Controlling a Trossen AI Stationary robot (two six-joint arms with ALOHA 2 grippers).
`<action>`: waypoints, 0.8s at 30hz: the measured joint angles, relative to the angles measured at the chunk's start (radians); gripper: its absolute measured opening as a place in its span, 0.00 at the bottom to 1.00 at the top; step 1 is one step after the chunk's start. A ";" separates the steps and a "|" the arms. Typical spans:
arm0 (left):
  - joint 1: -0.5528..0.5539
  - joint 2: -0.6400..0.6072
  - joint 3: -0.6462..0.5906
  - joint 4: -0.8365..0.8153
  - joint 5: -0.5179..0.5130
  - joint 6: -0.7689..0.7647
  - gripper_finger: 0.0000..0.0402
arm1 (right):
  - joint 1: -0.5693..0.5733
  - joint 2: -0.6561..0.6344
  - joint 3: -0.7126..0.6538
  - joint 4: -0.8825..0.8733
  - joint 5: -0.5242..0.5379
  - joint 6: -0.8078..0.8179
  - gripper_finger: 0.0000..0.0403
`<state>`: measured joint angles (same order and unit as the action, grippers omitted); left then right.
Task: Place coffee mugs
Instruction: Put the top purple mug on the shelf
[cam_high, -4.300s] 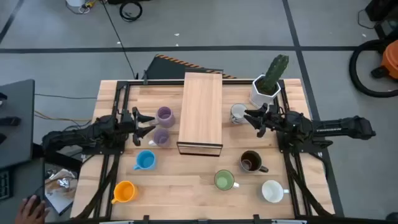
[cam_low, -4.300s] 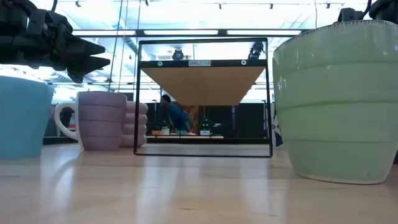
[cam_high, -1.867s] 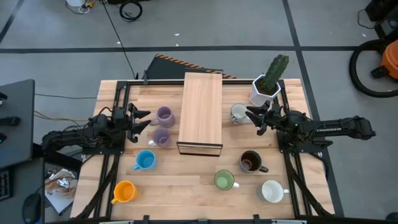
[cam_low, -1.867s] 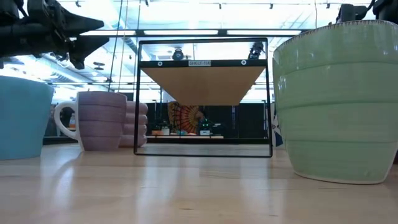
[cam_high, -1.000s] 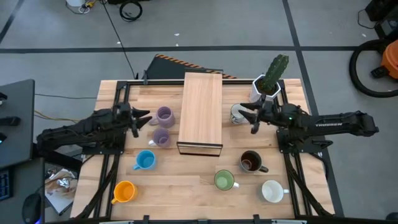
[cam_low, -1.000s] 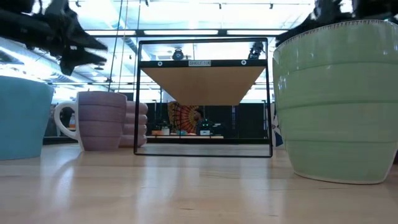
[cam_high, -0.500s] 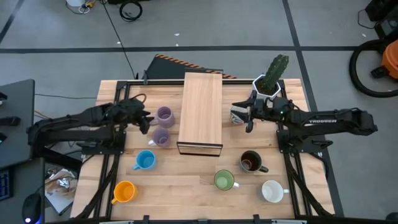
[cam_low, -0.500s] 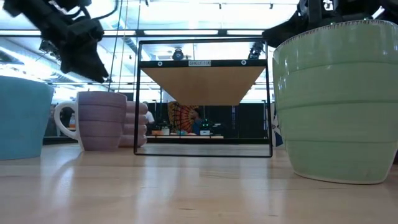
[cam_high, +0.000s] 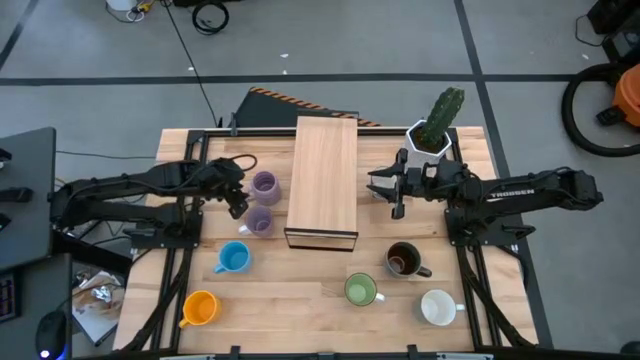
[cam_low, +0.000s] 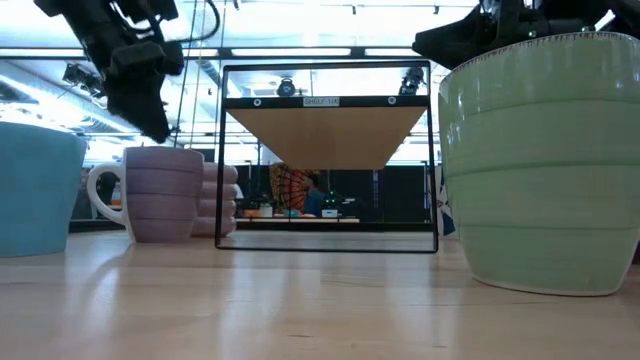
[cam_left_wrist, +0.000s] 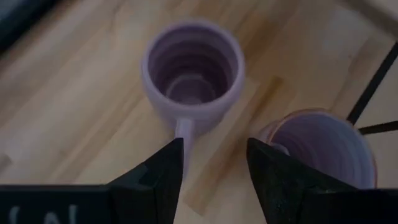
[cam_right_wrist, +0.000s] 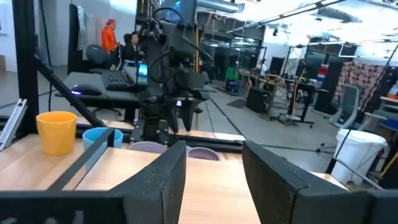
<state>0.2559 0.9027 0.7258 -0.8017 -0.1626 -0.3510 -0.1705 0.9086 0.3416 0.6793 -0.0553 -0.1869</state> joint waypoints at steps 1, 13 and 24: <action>0.011 0.021 0.000 0.000 0.015 -0.004 0.45 | -0.003 0.000 0.000 -0.003 -0.004 -0.002 0.41; 0.100 0.169 0.000 0.002 0.070 0.096 0.50 | -0.099 0.001 0.000 -0.022 -0.188 -0.005 0.41; 0.100 0.183 0.000 0.033 0.076 0.281 0.58 | -0.109 0.001 0.000 -0.022 -0.228 0.012 0.41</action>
<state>0.3561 1.0852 0.7254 -0.7692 -0.0869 -0.0697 -0.2795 0.9100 0.3416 0.6576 -0.2835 -0.1753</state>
